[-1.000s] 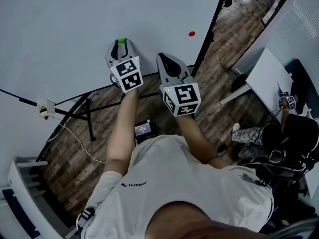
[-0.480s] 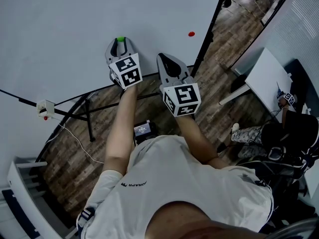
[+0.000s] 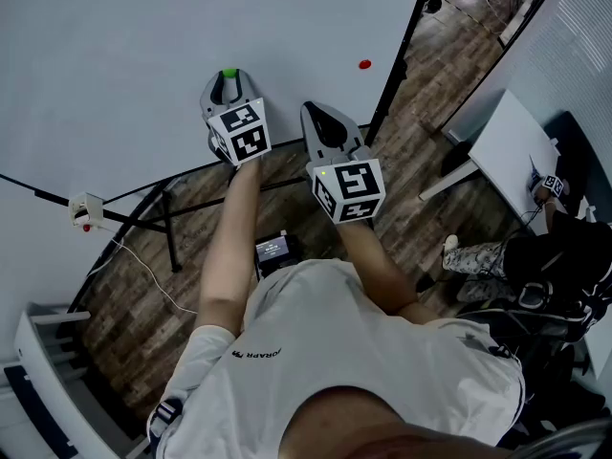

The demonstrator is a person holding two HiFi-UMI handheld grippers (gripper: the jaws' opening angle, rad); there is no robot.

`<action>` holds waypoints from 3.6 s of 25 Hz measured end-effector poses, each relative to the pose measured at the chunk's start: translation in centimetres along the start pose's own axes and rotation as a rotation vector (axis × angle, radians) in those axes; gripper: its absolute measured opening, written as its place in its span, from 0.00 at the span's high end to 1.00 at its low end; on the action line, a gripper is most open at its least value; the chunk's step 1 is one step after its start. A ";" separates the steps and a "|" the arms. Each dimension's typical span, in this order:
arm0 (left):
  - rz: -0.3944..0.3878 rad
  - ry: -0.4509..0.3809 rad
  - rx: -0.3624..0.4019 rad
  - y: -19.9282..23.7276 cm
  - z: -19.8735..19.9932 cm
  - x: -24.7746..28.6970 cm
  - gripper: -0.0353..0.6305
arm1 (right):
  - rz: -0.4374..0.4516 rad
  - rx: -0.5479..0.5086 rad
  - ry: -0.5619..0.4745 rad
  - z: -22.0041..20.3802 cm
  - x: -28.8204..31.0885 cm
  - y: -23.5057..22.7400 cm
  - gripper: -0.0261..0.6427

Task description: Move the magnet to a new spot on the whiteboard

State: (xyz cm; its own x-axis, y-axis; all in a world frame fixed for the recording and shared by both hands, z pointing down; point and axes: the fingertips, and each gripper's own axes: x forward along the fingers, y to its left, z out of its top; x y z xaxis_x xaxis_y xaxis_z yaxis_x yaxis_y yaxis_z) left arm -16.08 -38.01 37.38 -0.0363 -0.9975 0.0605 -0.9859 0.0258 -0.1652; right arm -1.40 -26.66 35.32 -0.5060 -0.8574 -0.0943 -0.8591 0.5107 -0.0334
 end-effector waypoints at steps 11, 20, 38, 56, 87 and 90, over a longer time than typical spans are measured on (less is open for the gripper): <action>0.000 0.006 0.003 0.1 0.2 0.4 0.77 | -0.004 -0.003 0.005 -0.2 -0.1 -0.1 0.94; -0.018 0.018 -0.016 -0.1 0.1 0.5 0.77 | -0.006 -0.004 0.004 -0.1 -0.3 -0.2 0.94; -0.047 0.004 -0.046 -0.5 0.6 -1.3 0.70 | -0.001 -0.003 0.000 0.3 -0.5 0.2 0.94; -0.035 -0.035 -0.052 -0.8 1.3 -4.0 0.76 | 0.008 0.004 -0.005 0.2 -0.6 0.6 0.94; -0.068 -0.079 -0.103 -2.9 1.4 -8.9 0.94 | 0.009 0.013 -0.007 0.6 -1.2 0.2 0.94; -0.072 -0.074 -0.099 -3.2 0.8 -9.5 0.94 | 0.011 0.017 -0.007 0.7 -1.2 0.3 0.94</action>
State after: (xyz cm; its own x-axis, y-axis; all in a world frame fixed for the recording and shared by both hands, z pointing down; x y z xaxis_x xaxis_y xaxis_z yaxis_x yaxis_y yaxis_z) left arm -12.44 -28.72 36.53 0.0434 -0.9990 -0.0049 -0.9969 -0.0430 -0.0652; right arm -0.98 -25.39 34.77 -0.5143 -0.8515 -0.1021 -0.8523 0.5207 -0.0492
